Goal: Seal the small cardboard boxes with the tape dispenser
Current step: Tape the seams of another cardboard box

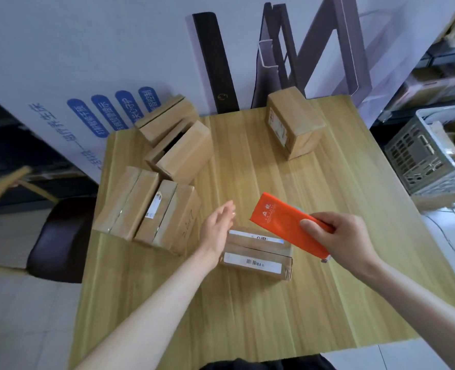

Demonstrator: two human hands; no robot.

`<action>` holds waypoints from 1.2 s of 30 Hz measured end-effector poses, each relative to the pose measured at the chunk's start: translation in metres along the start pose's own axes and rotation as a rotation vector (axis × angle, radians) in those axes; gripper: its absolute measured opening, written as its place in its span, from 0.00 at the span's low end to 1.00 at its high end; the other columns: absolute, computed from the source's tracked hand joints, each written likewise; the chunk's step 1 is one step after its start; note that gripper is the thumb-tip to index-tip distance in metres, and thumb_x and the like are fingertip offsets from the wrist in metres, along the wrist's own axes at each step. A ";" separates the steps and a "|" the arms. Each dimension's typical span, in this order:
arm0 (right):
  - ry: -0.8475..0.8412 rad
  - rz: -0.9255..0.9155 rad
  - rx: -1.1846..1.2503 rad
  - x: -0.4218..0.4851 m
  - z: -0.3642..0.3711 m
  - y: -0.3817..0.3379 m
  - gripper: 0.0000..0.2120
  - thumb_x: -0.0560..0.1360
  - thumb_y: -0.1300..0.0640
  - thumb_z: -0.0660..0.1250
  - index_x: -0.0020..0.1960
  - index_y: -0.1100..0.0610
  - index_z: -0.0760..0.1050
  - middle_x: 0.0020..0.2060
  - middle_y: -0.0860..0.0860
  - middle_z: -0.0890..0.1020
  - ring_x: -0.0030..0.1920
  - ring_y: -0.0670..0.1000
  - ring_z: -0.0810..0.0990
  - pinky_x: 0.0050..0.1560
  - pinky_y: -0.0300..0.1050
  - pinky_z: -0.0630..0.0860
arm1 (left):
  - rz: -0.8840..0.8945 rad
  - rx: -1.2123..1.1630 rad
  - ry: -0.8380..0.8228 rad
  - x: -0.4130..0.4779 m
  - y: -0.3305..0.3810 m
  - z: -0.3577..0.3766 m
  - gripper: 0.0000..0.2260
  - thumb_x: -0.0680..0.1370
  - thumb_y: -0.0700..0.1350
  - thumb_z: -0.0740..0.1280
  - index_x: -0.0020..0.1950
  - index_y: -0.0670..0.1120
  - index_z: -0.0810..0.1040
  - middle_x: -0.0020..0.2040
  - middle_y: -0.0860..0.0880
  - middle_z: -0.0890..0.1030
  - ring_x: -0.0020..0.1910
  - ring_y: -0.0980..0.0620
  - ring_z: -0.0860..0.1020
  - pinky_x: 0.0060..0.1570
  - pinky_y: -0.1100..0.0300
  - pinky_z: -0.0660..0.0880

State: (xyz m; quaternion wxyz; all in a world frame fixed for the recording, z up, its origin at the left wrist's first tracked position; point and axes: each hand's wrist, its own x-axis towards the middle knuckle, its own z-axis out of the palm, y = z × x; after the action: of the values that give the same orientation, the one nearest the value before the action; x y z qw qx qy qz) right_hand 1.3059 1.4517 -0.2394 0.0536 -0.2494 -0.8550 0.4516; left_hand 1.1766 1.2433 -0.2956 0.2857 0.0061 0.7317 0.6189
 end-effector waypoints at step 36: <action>-0.202 0.081 -0.171 -0.048 -0.006 -0.010 0.07 0.73 0.47 0.72 0.37 0.46 0.83 0.27 0.45 0.82 0.20 0.49 0.79 0.25 0.48 0.79 | -0.253 0.237 0.285 0.017 -0.009 -0.070 0.08 0.72 0.31 0.70 0.37 0.43 0.81 0.35 0.47 0.84 0.30 0.53 0.79 0.33 0.62 0.75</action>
State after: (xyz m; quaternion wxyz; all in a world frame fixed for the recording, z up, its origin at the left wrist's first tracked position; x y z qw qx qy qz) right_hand 1.3459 1.4285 -0.2221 -0.0725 -0.2409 -0.8806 0.4016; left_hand 1.1361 1.1843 -0.3061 0.2522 -0.1397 0.8272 0.4823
